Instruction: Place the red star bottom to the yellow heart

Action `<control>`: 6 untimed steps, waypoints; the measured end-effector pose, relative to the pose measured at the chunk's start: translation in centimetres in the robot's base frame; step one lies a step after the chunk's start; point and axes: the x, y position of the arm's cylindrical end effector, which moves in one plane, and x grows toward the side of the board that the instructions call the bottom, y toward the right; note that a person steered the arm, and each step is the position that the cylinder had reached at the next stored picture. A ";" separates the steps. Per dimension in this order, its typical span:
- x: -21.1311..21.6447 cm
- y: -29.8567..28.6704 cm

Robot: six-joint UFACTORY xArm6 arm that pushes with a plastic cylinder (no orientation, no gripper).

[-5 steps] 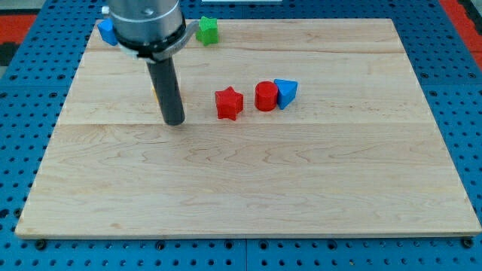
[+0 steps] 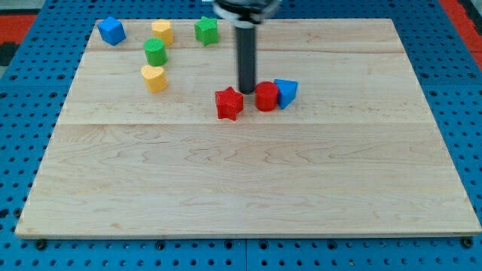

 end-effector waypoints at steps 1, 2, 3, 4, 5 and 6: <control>3.0 -0.3; 2.3 -7.3; 1.3 -13.1; 0.4 -10.0; -2.3 -13.2; -1.7 -15.7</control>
